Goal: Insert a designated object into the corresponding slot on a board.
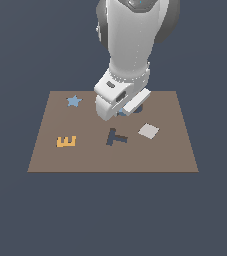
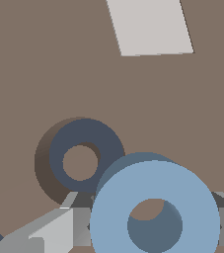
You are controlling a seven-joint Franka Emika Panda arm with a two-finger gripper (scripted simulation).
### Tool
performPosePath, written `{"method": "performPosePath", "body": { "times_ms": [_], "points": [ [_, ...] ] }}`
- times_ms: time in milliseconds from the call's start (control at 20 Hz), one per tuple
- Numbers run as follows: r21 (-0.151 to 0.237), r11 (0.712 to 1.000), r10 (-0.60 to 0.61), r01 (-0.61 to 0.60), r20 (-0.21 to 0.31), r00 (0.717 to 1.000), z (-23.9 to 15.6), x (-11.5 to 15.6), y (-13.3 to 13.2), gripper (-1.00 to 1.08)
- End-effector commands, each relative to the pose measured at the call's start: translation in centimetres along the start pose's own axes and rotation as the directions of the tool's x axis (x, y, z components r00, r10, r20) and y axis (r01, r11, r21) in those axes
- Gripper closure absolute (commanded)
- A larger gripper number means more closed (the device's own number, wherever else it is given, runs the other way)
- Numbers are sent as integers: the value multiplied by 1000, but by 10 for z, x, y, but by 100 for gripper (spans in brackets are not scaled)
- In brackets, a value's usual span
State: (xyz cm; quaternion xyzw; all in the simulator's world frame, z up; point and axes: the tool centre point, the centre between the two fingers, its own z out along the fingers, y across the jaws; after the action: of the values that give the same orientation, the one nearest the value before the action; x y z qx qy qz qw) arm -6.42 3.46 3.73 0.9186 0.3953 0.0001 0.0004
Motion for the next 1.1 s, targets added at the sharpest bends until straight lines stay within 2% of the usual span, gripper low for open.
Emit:
{"method": "performPosePath", "body": {
  "times_ms": [0,250,500,800,1050],
  "points": [
    [0,994,-106,106,0,994,-1,7,-8,108],
    [0,964,-265,265,0,964,-2,16,-22,108],
    [0,928,-371,371,0,928,-3,20,-33,108],
    [0,901,-434,434,0,901,-4,21,-40,108],
    [1,900,-436,436,0,900,-3,21,-40,108]
  ]
}}
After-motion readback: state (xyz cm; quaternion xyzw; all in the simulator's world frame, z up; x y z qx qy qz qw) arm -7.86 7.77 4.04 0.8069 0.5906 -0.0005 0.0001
